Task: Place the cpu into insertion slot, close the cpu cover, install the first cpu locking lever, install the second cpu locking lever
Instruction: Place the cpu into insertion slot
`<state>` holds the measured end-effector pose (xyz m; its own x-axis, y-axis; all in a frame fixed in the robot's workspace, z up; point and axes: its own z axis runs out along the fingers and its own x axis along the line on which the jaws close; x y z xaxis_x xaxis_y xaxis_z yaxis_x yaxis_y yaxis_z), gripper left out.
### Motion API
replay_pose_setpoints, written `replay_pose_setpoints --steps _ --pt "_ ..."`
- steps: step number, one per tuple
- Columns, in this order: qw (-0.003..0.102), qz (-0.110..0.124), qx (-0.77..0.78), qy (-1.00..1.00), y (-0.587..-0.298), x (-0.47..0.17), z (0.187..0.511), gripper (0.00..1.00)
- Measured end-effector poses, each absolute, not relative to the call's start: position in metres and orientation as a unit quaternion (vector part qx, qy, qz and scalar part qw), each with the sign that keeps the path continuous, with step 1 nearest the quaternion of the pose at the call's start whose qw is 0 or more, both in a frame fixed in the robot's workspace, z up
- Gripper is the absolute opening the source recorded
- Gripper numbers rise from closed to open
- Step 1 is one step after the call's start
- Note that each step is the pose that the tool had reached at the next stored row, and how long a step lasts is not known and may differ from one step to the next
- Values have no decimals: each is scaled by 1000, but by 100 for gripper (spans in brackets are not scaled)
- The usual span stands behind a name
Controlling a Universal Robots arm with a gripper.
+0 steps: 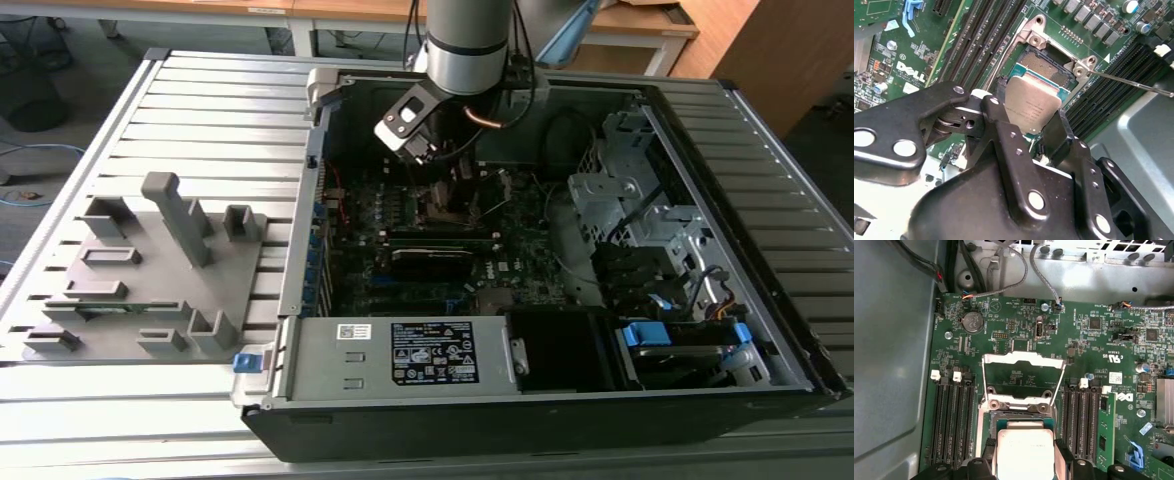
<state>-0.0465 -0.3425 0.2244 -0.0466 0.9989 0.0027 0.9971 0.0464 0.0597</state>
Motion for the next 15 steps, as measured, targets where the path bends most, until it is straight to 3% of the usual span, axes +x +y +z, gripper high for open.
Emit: replay_pose_setpoints --steps 15 --pt "20 22 692 721 -342 -47 220 54"
